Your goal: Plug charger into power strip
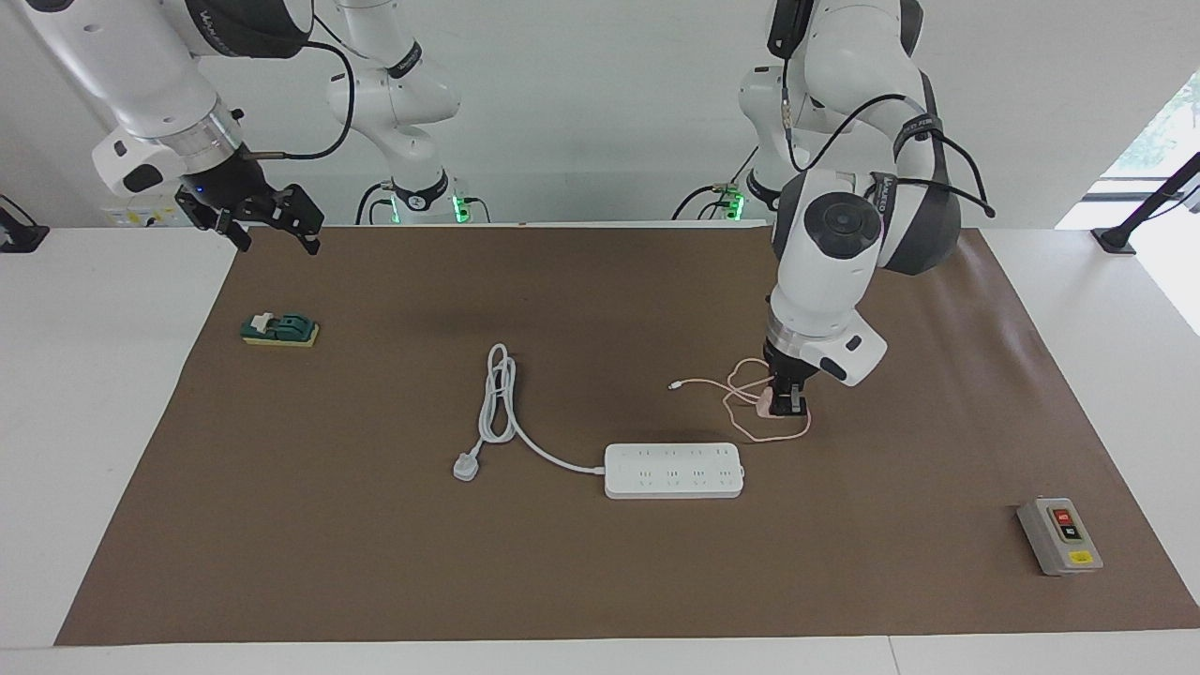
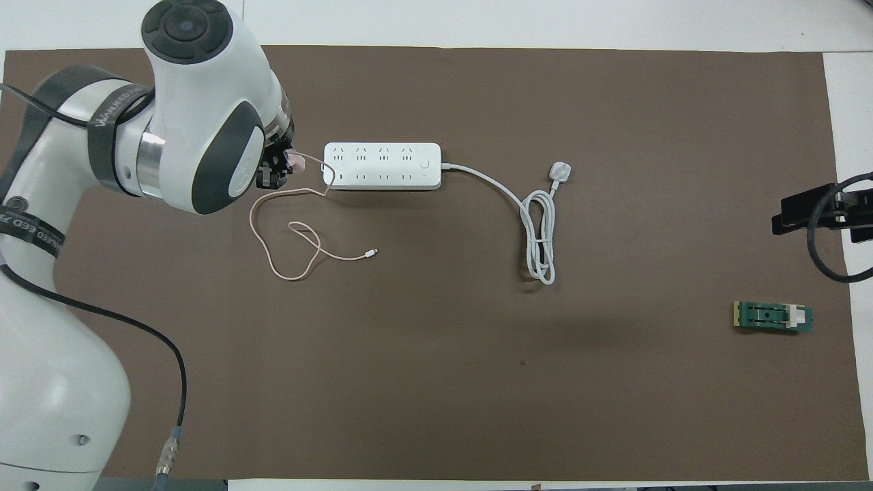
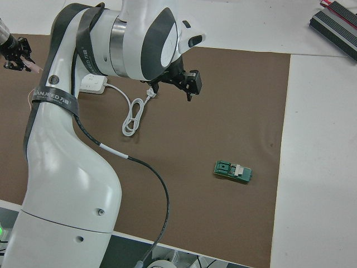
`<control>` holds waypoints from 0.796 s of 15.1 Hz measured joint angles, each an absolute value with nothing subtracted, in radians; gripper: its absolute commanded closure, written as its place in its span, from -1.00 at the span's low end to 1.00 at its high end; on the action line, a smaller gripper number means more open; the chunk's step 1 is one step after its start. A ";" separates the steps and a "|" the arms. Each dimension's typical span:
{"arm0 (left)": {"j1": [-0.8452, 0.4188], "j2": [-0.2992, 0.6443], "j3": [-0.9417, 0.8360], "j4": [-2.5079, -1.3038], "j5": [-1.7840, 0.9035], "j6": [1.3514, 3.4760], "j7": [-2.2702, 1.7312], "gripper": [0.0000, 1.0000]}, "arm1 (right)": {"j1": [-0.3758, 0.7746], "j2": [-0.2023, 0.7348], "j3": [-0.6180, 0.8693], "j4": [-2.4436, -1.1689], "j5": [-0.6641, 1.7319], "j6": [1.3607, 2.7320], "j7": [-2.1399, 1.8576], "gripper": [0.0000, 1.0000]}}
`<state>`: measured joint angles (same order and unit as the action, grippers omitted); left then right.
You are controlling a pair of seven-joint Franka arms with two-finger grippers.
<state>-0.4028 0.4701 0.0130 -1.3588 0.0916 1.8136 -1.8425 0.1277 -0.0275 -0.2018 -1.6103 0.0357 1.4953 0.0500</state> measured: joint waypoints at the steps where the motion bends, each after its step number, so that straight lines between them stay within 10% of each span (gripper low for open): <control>1: -0.411 0.491 0.013 -1.349 0.105 1.820 -1.857 1.00 | 0.128 -0.027 -0.202 -1.610 0.036 1.495 0.050 -1.00; 12: -0.443 0.586 0.014 -1.316 0.127 1.874 -1.939 1.00 | 0.128 -0.027 -0.202 -1.610 0.036 1.495 0.050 -1.00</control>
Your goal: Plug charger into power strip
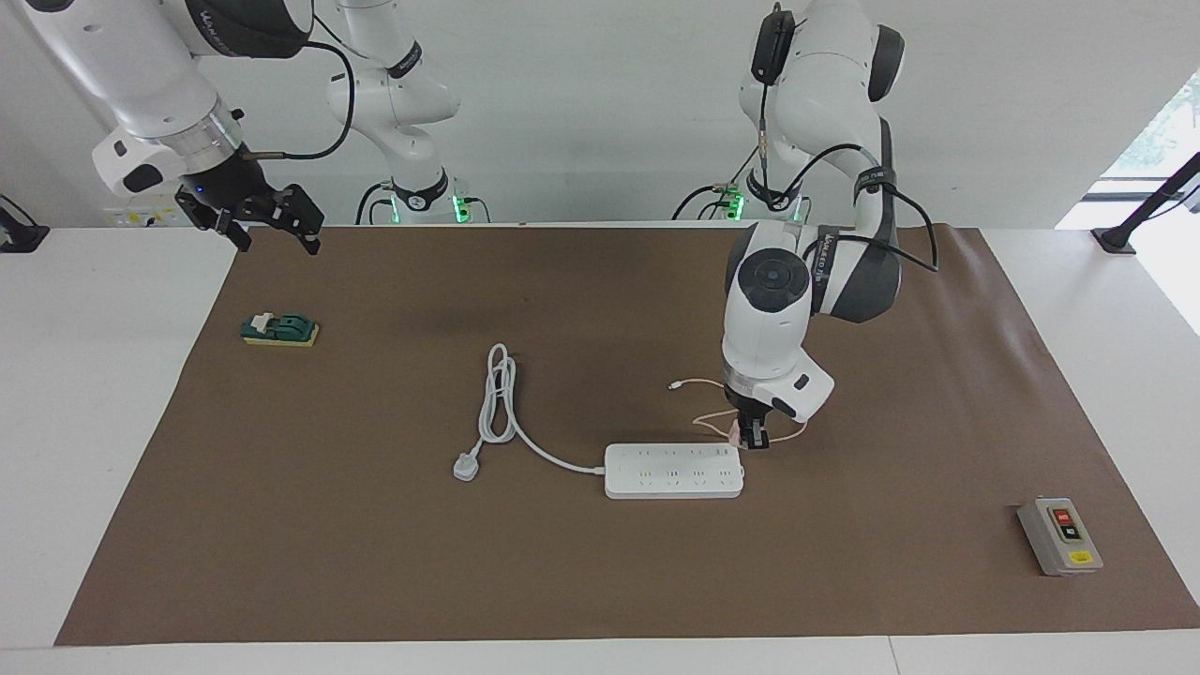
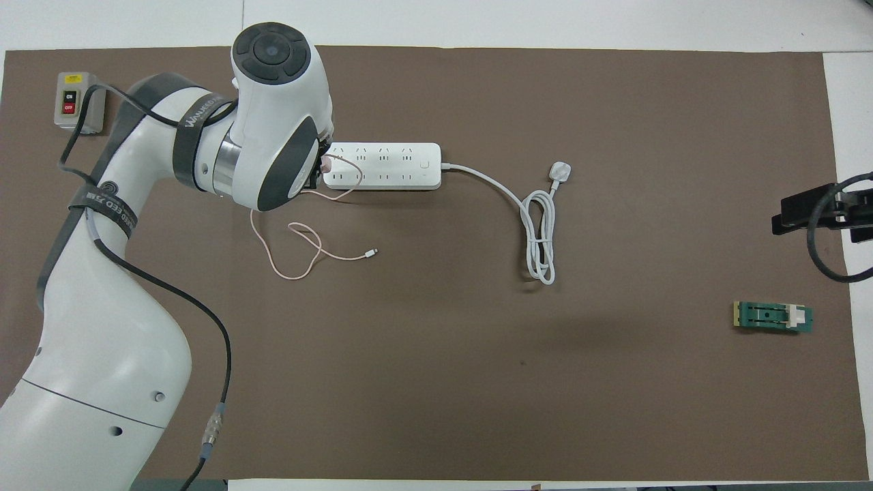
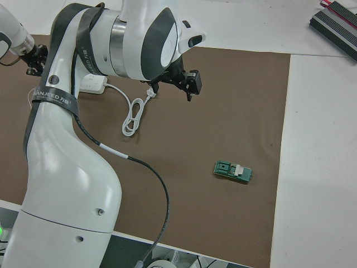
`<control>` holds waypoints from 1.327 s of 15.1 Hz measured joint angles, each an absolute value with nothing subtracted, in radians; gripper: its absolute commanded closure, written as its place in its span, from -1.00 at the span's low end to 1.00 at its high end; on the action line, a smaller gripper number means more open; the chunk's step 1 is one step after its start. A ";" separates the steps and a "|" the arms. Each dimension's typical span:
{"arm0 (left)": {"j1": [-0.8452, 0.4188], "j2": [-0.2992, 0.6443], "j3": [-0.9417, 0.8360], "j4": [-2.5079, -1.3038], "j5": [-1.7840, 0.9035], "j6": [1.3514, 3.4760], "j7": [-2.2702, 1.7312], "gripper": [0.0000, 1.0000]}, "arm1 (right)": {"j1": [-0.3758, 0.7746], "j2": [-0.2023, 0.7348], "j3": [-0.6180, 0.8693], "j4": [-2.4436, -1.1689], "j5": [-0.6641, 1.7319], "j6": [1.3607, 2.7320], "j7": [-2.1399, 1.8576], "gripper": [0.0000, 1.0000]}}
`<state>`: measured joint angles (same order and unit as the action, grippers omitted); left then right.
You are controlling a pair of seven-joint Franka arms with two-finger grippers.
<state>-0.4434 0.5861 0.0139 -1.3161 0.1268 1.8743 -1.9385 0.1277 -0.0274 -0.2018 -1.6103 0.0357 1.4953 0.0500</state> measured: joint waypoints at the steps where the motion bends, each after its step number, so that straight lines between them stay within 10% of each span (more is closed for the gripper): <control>1: -0.443 0.592 0.014 -1.315 0.127 1.881 -1.940 1.00 | 0.128 -0.027 -0.202 -1.610 0.036 1.495 0.050 -1.00; 20: -0.470 0.634 0.013 -1.325 0.162 1.951 -1.943 1.00 | 0.128 -0.027 -0.202 -1.610 0.036 1.495 0.050 -1.00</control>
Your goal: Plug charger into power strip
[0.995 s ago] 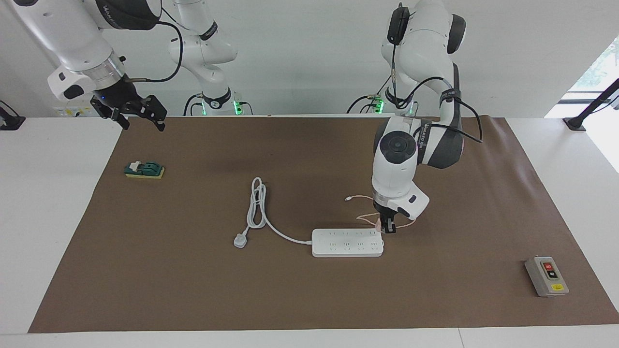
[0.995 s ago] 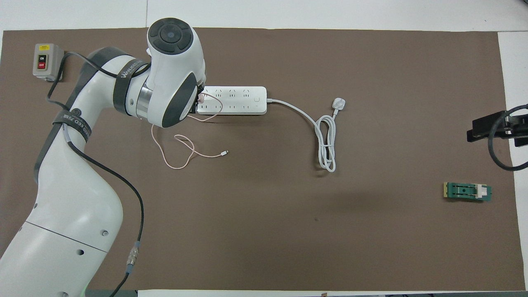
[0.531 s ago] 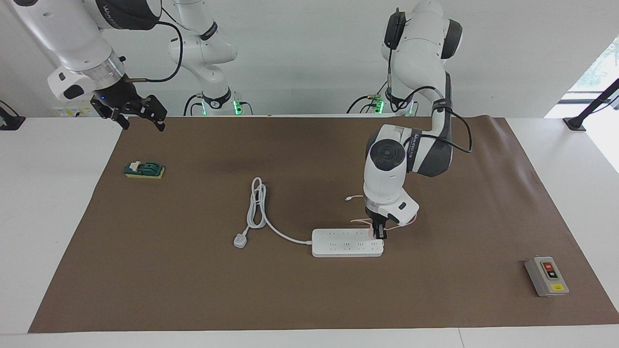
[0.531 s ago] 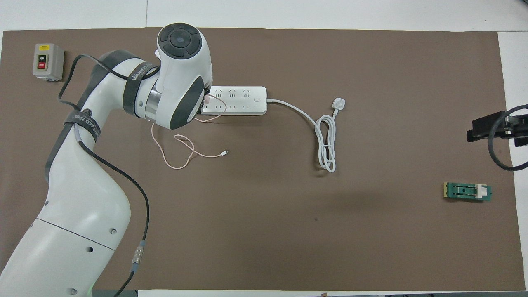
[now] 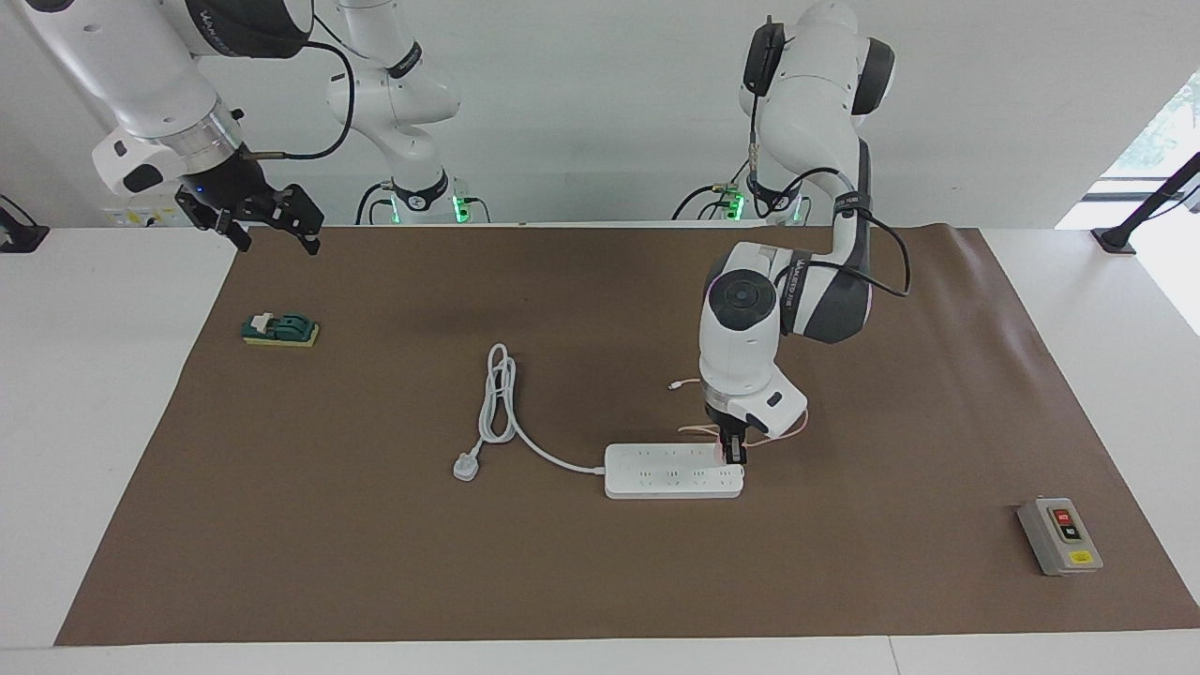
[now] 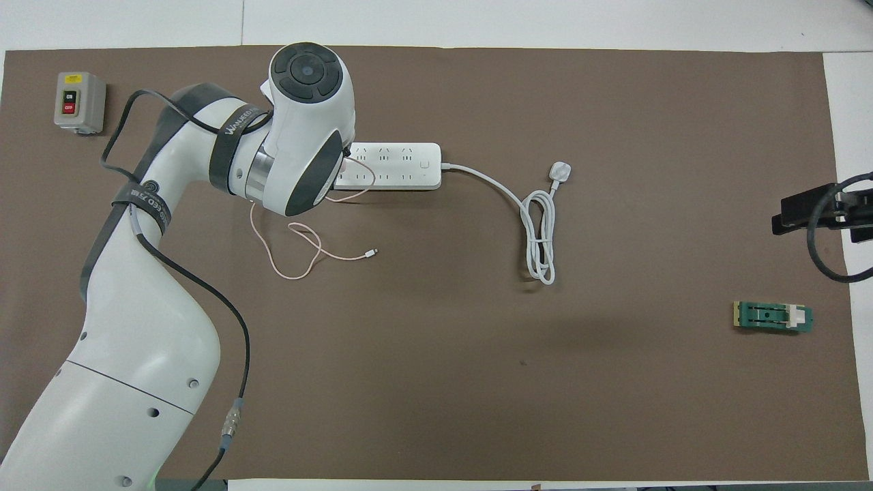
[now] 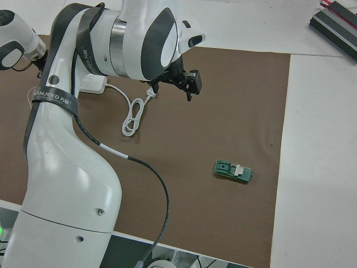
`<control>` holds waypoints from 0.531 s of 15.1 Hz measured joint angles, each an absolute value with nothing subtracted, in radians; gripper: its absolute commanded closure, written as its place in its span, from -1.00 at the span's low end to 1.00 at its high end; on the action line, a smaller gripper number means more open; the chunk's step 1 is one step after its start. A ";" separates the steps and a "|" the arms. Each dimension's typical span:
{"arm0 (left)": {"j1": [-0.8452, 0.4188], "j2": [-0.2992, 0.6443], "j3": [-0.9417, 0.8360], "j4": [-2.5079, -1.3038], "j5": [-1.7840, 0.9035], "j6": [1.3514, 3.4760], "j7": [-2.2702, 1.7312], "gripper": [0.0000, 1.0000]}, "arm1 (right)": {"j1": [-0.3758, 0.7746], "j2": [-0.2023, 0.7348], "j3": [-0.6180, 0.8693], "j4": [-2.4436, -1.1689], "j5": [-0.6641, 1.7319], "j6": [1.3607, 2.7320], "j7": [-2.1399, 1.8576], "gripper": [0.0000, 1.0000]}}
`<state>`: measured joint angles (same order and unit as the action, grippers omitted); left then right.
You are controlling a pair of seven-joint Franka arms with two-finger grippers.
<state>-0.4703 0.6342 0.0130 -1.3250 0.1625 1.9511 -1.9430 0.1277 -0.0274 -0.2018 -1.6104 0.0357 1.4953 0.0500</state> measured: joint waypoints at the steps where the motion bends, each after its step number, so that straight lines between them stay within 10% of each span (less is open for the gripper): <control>1: -0.472 0.633 0.013 -1.335 0.165 1.964 -1.943 1.00 | 0.128 -0.027 -0.202 -1.610 0.036 1.495 0.050 -1.00; 8: -0.478 0.604 0.013 -1.385 0.168 1.990 -1.943 1.00 | 0.128 -0.027 -0.202 -1.610 0.036 1.495 0.050 -1.00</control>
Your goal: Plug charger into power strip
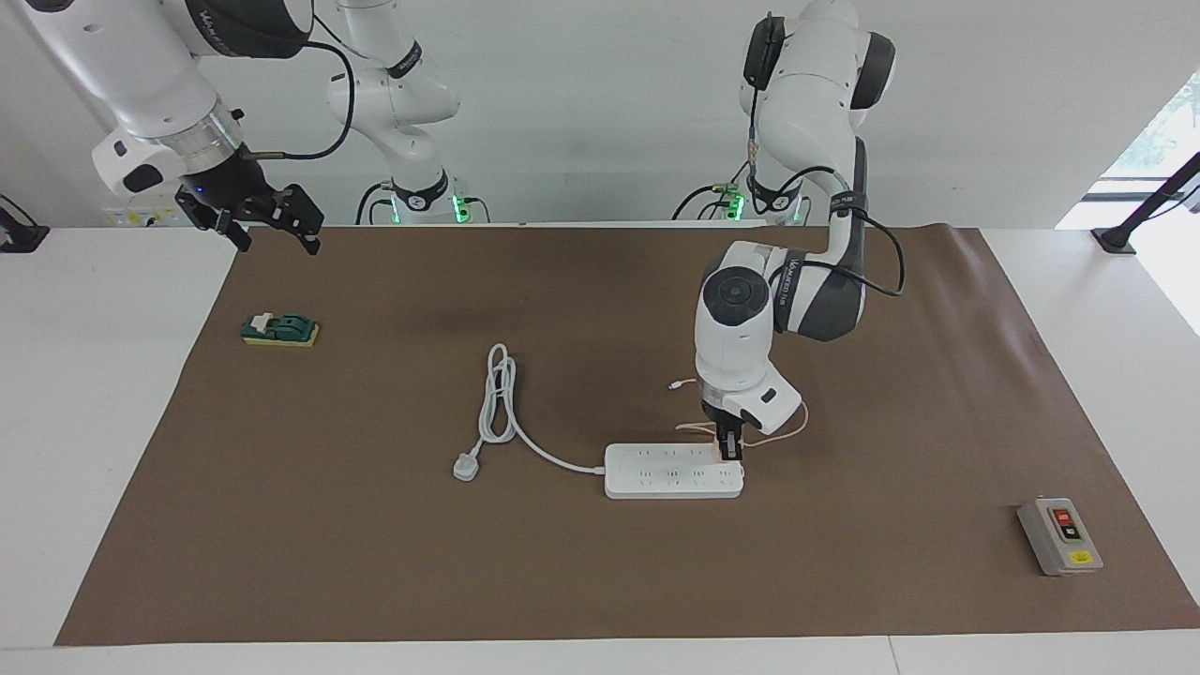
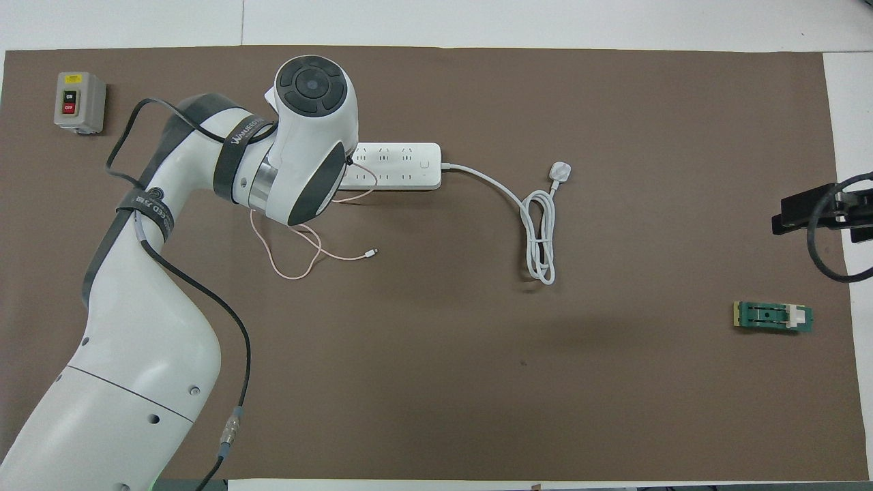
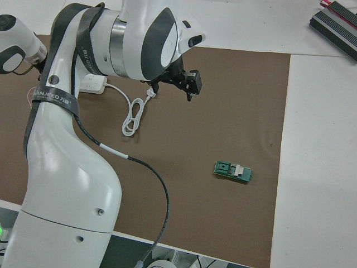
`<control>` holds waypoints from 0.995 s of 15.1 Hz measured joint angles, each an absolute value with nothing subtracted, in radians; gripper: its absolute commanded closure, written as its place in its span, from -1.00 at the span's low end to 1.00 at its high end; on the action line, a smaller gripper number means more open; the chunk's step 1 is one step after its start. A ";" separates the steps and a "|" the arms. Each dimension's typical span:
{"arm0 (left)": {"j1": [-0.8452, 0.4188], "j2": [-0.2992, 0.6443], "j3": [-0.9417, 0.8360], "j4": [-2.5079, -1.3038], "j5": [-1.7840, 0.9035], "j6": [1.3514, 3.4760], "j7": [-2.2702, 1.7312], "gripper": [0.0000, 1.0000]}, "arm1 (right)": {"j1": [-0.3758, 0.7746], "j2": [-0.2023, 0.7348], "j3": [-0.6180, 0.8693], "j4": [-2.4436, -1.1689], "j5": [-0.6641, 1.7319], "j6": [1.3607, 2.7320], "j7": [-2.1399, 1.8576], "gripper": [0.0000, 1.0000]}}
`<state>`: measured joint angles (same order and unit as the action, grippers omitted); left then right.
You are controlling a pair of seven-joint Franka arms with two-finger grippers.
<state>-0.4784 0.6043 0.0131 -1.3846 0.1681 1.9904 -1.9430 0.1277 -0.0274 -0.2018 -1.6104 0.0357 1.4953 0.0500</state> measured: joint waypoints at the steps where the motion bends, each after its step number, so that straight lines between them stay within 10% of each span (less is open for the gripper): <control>1: -0.479 0.602 0.013 -1.388 0.168 1.990 -1.943 1.00 | 0.128 -0.027 -0.202 -1.610 0.036 1.495 0.050 -1.00; 15: -0.479 0.589 0.013 -1.409 0.168 1.991 -1.943 1.00 | 0.128 -0.027 -0.202 -1.610 0.036 1.495 0.050 -1.00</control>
<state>-0.4789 0.5886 0.0134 -1.4092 0.1681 1.9907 -1.9430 0.1277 -0.0274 -0.2018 -1.6104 0.0357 1.4953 0.0500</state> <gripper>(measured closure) 0.678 0.000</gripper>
